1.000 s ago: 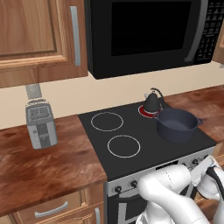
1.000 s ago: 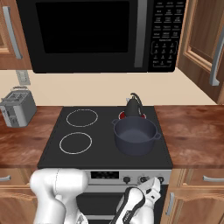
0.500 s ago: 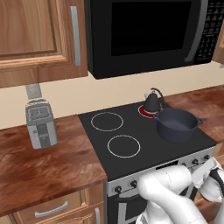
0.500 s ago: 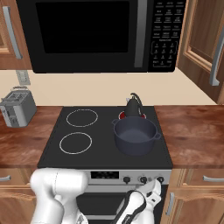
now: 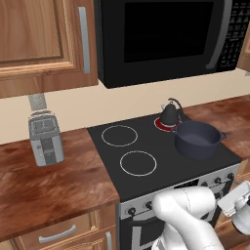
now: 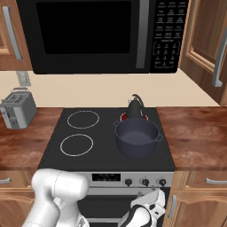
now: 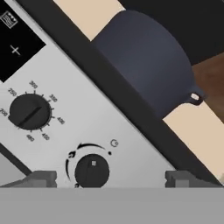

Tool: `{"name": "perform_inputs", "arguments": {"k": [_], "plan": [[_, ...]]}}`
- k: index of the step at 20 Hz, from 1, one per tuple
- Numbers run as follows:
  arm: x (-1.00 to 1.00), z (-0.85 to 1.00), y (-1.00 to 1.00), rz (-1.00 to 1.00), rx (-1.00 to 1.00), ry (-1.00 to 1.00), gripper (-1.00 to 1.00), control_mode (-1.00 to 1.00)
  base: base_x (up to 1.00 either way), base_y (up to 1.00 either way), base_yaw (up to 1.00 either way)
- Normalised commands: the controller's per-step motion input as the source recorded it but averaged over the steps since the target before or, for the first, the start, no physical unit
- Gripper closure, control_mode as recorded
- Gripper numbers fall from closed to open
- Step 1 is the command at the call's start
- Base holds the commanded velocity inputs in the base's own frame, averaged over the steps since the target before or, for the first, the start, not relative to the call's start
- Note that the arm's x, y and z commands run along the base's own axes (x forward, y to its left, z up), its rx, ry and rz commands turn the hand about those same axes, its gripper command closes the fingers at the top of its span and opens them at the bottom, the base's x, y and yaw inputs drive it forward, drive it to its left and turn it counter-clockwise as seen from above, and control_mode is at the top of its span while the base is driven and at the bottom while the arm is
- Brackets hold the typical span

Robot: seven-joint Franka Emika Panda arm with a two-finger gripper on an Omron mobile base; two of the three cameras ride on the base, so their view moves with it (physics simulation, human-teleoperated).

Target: Pick the kettle from the cabinet and place it on a stove burner. Then pick the pot from the counter and place it on another stove burner. Finally, turn both burners on.

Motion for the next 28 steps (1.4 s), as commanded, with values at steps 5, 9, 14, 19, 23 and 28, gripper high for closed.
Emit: {"name": "perform_inputs", "arguments": {"k": [5, 9, 14, 19, 23, 28], "plan": [[-0.19, 0.30, -0.16, 0.00, 0.00, -0.03, -1.00, -1.00, 0.00, 0.00, 0.00], [-0.04, 0.30, -0.25, 0.01, 0.03, -0.01, -1.00, -1.00, 0.00, 0.00, 0.00], [0.00, 0.06, -0.27, 0.04, 0.10, 0.00, -1.00, -1.00, 0.00, 0.00, 0.00], [0.00, 0.00, -0.28, 0.06, 0.17, 0.00, -1.00, -1.00, 0.00, 0.00, 0.00], [0.05, 0.00, -0.23, 0.07, 0.20, 0.00, -1.00, -1.00, 0.00, 0.00, 0.00], [0.23, 0.00, -0.08, 0.07, 0.18, 0.00, -1.00, -1.00, 0.00, 0.00, 0.00]]}}
